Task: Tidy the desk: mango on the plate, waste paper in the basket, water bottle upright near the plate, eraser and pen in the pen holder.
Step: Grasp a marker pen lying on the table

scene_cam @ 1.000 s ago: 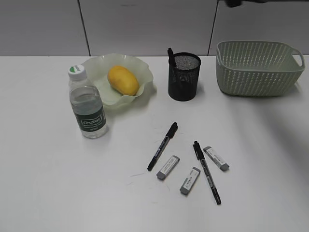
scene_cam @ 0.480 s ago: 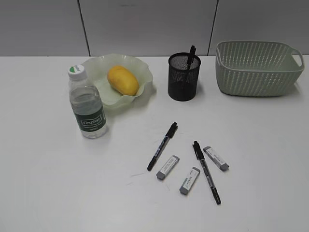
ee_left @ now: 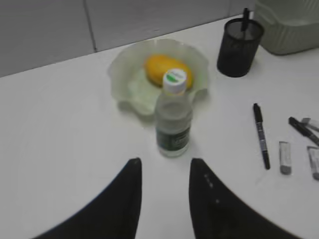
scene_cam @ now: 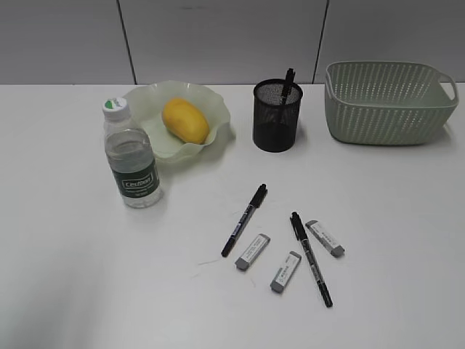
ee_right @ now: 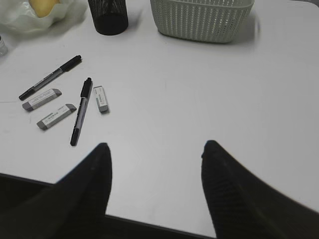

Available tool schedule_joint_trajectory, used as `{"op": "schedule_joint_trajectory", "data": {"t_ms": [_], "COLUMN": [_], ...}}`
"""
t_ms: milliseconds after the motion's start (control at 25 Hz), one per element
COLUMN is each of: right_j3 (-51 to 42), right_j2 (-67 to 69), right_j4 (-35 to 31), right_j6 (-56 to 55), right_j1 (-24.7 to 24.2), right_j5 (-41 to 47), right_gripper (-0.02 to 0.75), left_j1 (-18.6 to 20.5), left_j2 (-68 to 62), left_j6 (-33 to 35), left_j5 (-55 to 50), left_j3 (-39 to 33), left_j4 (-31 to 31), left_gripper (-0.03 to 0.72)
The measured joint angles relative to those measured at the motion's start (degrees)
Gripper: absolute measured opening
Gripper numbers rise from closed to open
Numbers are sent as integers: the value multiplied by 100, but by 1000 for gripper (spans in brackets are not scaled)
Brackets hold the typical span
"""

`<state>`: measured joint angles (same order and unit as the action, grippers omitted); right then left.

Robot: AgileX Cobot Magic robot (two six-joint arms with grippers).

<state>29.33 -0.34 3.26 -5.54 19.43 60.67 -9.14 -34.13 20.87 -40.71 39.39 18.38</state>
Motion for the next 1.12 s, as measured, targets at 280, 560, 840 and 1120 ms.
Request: {"op": "schedule_joint_trajectory", "data": {"t_ms": [280, 560, 840, 1120], "right_j3": [-14, -14, -14, -14], "right_j2": [-4, -4, -4, -4], "right_j4": [7, 7, 7, 7], "right_j6": [7, 9, 9, 9], "right_j1": [0, 0, 0, 0], "right_j5": [-84, -84, -84, -84], "right_gripper": [449, 401, 394, 394], "left_j1": [-1150, -3734, -3701, -3626], "left_j2": [-2983, -6070, -7887, -8503], "left_j6": [1431, -2170, -3141, -3163], "left_j5": [508, 479, 241, 677], "left_j3": [1873, 3604, 4331, 4383], "left_j4": [1231, -2163, -2724, -2685], "left_gripper": [245, 277, 500, 522]}}
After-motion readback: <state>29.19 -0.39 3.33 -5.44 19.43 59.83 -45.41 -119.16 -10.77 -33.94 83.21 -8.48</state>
